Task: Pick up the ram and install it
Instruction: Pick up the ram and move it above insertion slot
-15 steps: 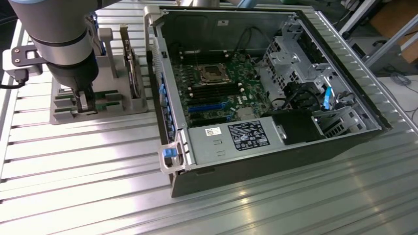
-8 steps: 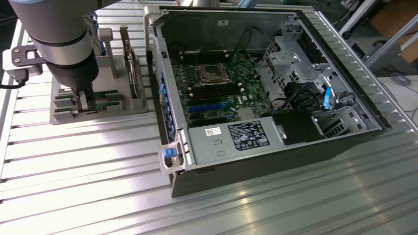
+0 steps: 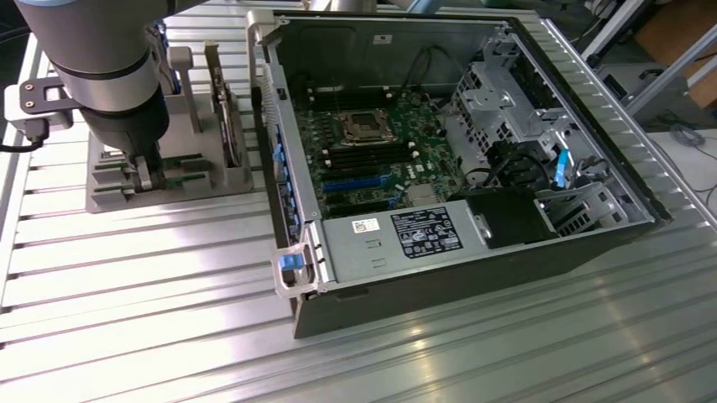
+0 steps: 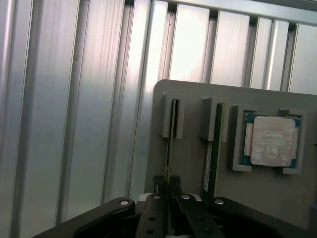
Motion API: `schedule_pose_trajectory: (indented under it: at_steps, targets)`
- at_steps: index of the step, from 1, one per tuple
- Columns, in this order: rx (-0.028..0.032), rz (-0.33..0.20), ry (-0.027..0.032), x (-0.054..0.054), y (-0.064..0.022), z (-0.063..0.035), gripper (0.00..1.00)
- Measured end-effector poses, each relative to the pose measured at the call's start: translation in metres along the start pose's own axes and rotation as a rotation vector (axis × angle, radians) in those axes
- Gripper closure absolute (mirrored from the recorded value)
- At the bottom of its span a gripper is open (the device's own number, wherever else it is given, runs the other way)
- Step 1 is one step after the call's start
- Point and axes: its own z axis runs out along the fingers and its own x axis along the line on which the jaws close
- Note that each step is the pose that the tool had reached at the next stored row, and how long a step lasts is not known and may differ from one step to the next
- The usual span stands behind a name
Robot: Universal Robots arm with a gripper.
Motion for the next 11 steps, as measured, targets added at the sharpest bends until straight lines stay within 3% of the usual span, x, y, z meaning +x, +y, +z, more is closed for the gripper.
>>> schedule_pose_trajectory:
  at_steps: [5,11]
  targets:
    - [0.0001,0.000,-0.0002,0.000,0.0000,-0.0001,0.86]
    - [0.0000,0.000,0.0000,-0.001,0.0006,-0.0140,0.86]
